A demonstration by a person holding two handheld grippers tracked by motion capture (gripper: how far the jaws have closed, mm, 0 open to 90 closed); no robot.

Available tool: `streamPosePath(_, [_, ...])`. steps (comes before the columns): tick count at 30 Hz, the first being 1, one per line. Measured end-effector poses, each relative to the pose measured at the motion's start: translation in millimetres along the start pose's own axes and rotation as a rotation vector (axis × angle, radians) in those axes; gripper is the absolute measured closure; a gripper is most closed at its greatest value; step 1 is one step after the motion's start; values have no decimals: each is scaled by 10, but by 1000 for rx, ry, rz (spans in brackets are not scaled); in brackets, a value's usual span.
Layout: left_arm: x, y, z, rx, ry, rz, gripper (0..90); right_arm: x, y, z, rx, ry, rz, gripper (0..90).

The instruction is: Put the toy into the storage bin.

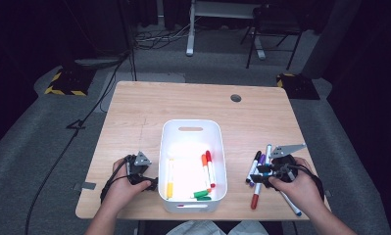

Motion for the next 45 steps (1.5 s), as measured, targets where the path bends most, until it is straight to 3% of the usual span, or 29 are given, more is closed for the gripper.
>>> streamPosePath(2, [4, -3, -10, -11, -21, -14, 174, 112, 5, 175, -10, -27, 28, 529])
streamPosePath(9, [50, -42, -38, 2, -34, 13, 177, 408, 114, 563, -35, -89, 112, 582])
streamPosePath(11, [53, -48, -52, 7, -51, 3, 174, 469, 127, 663, -49, -103, 124, 589])
streamPosePath(12, [70, -57, -55, 3, -47, 21, 172, 493, 134, 706, -55, -107, 128, 590])
streamPosePath(20, [103, -87, -95, -4, -71, 36, 162, 625, 82, 936, -89, -138, 163, 619])
streamPosePath(21, [97, -94, -104, 3, -79, 21, 161, 641, 66, 954, -91, -135, 165, 631])
streamPosePath(25, [102, -111, -129, 3, -93, 27, 158, 672, 6, 1010, -109, -139, 169, 675])
streamPosePath(28, [127, -117, -131, -7, -82, 43, 158, 678, -22, 1039, -128, -139, 169, 717])
streamPosePath(29, [114, -121, -146, 1, -101, 31, 158, 678, -30, 1048, -131, -139, 170, 724])
streamPosePath(33, [151, -133, -148, -2, -87, 48, 159, 680, -21, 1065, -136, -137, 183, 766])
streamPosePath(35, [137, -140, -171, 8, -117, 26, 159, 675, -16, 1076, -126, -148, 188, 770])
streamPosePath(37, [167, -146, -168, -4, -99, 52, 159, 662, -14, 1082, -120, -158, 181, 770])
streamPosePath(39, [164, -146, -177, -2, -104, 35, 158, 650, -2, 1088, -118, -154, 176, 770])
streamPosePath(43, [161, -172, -206, 8, -121, 44, 157, 573, 68, 1042, -96, -148, 162, 771])
streamPosePath(44, [177, -174, -204, -3, -110, 57, 157, 555, 91, 1019, -85, -139, 160, 771])
streamPosePath(45, [172, -176, -214, 2, -116, 45, 157, 530, 116, 995, -80, -136, 154, 771])
Point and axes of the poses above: each handheld gripper's, and its own axes: y roughly backward along the jaws, z roughly out of its underside, x roughly to its right, the point moved 4 cm from there along -y, roughly forward along the jaws, and after that the axes turned 5 degrees about -y, right-handed, at the moved point
